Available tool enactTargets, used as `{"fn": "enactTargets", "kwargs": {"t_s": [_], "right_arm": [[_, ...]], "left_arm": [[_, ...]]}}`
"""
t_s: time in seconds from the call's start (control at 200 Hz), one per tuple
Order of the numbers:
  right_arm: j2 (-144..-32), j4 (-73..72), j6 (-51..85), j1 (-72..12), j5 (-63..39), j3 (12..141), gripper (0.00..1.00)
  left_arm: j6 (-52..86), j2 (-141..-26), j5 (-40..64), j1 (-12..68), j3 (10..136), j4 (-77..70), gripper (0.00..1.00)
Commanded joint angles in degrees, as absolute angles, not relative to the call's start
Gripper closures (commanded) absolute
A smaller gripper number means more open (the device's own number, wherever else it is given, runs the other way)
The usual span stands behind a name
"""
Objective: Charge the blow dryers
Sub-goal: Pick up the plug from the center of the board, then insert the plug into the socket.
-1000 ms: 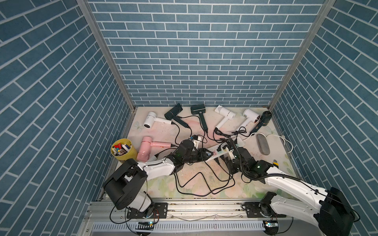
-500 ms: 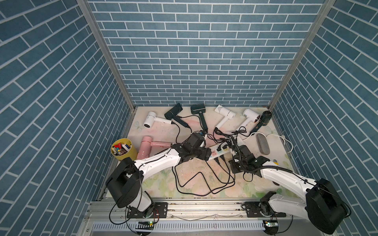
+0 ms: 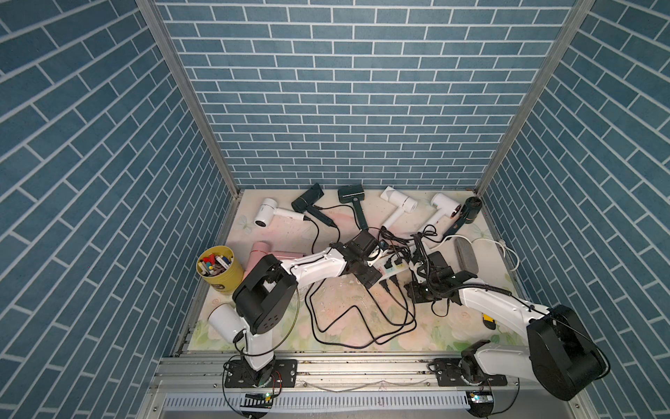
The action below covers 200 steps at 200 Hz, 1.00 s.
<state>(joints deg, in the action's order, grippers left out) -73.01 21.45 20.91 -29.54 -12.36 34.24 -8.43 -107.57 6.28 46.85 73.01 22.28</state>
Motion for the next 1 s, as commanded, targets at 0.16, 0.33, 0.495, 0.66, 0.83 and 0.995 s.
{"fn": "enactTargets", "kwargs": {"t_s": [0.16, 0.33, 0.495, 0.66, 0.83, 0.995], "right_arm": [[-71.1, 22.8, 18.6, -28.3, -15.4, 35.9, 1.00], [-73.3, 23.0, 18.8, -27.0, -16.2, 36.5, 1.00], [-75.5, 23.0, 18.4, -26.9, -17.3, 37.3, 1.00], [-78.0, 23.0, 17.8, -26.9, -18.9, 38.4, 1.00], [-80.5, 24.9, 16.2, -27.7, -20.2, 41.1, 1.00], [-81.9, 31.6, 12.3, -28.5, -15.1, 46.4, 1.00]], "left_arm": [[-16.6, -114.9, 8.8, 46.2, 79.5, 29.9, 0.08], [-16.7, -117.1, 7.1, 46.1, 80.3, 30.7, 0.09], [-15.5, -116.8, 7.1, 44.8, 80.5, 32.7, 0.17], [-15.0, -114.2, 6.4, 44.4, 78.0, 32.6, 0.24], [-14.0, -112.0, 4.6, 43.6, 75.4, 33.1, 0.26], [-12.8, -107.3, 4.5, 42.2, 71.4, 32.0, 0.25]]}}
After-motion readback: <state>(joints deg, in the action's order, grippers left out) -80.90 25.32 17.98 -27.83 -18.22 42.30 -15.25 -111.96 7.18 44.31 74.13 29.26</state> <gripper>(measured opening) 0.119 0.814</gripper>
